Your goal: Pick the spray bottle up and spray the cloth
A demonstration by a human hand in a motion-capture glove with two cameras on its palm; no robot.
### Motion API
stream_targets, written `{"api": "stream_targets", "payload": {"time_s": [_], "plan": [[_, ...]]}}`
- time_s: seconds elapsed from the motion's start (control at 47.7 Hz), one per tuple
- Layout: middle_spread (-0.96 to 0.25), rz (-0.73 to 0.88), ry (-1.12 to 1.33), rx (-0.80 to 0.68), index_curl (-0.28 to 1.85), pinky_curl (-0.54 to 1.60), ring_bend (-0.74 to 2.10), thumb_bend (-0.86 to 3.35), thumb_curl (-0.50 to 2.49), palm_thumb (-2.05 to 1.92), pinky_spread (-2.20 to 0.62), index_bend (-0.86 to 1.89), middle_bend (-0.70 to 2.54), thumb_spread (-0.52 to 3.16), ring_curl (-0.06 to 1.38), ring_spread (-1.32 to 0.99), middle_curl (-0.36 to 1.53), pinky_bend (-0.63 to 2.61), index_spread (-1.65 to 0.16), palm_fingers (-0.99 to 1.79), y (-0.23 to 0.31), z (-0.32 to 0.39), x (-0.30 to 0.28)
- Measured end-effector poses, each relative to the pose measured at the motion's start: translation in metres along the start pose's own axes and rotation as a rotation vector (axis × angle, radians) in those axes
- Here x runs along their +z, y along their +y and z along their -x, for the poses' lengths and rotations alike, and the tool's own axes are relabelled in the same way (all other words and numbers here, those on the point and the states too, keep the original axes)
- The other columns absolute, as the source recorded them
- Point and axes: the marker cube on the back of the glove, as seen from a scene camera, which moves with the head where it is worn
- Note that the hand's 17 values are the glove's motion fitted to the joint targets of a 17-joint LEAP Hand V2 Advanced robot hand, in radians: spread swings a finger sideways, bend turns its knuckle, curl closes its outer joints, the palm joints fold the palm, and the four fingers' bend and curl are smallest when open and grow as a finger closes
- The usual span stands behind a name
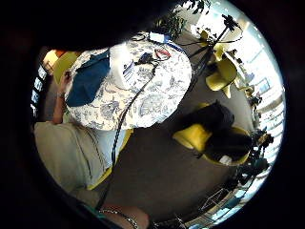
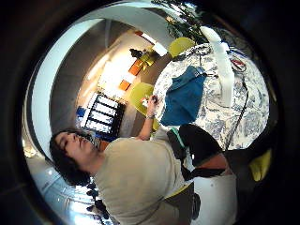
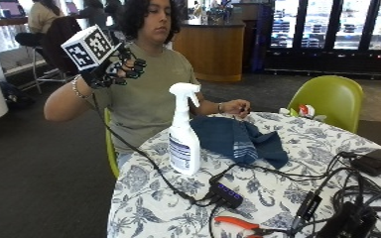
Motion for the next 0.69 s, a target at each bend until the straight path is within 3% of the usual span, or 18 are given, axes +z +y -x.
{"api": "stream_targets", "payload": {"time_s": [0.189,0.482,0.691], "plan": [[0.00,-0.004,0.019,0.006,0.15,0.17,0.31,0.26,0.16,0.54,0.17,0.17,0.21,0.77,0.14,-0.05,0.13,0.34,-0.32,0.35,0.000,-0.004,0.000],[0.00,-0.014,0.000,0.016,0.21,0.23,0.30,0.16,0.22,0.60,0.21,0.16,0.20,0.98,0.19,-0.06,0.21,0.32,-0.38,0.33,-0.002,-0.009,0.004],[0.00,-0.120,-0.303,0.050,0.22,0.26,0.33,0.10,0.26,0.64,0.21,0.13,0.20,1.02,0.22,-0.07,0.25,0.32,-0.38,0.32,-0.025,-0.007,0.038]]}}
